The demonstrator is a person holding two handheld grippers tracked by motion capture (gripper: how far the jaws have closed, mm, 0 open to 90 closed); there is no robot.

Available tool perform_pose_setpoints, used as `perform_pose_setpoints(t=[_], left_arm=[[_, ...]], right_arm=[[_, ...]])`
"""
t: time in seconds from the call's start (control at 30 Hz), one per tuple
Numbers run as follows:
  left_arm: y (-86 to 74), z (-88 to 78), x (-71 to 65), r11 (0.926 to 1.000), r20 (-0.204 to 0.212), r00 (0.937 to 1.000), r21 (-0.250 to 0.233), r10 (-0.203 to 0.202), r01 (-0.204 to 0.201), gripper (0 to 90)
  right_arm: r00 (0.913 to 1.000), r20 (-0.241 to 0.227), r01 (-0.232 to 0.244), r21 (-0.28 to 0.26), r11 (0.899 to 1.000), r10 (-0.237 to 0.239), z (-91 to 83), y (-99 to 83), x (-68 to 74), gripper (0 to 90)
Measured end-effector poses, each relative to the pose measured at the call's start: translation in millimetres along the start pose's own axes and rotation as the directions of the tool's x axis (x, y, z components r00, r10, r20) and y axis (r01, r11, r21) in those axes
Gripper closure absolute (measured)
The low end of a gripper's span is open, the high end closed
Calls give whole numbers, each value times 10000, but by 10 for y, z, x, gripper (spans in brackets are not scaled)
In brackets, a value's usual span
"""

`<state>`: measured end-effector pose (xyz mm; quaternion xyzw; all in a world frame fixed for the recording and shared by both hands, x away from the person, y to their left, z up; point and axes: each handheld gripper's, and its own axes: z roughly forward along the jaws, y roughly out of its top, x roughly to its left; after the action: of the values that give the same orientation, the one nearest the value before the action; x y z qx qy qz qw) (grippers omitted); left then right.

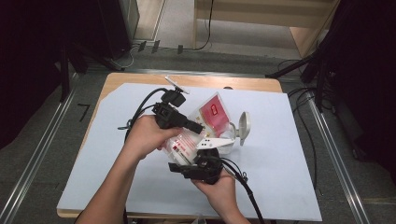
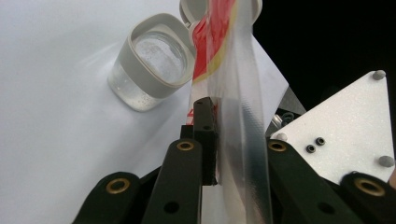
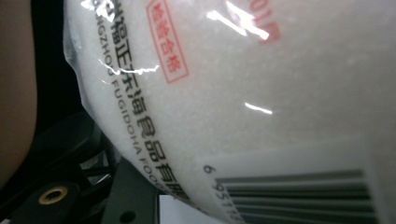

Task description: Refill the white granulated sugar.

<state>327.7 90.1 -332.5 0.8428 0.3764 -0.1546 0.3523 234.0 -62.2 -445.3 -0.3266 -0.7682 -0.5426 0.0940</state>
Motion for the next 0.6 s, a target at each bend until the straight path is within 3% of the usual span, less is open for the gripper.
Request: perform_pose_setpoints(t=[0.1,0.23,0.37,0.47,0.6], left_arm=[[7,-26,-11,9999,346,9994,-84,95,-92,743],[6,-94,-31,9996,279,9993,-132,269,-265,686],[2,-110,-26,9993,106,9994,-221,317,-314,724],[5,-100,-39,9992,-288,9992,-277,291,-299,784],[5,-75,-51,9992,-349,9993,-368,116,-128,832]], right_arm=[[9998,-200,-49,-84,10000,48,-8,-2,4,603],[9969,-668,-432,-305,9986,411,-40,8,-22,614],[9918,-1115,-669,-361,9971,625,-68,23,-47,618],[9920,-1085,-669,-228,9975,640,-62,43,-52,612],[9970,-689,-359,29,9993,361,-21,62,-21,576]])
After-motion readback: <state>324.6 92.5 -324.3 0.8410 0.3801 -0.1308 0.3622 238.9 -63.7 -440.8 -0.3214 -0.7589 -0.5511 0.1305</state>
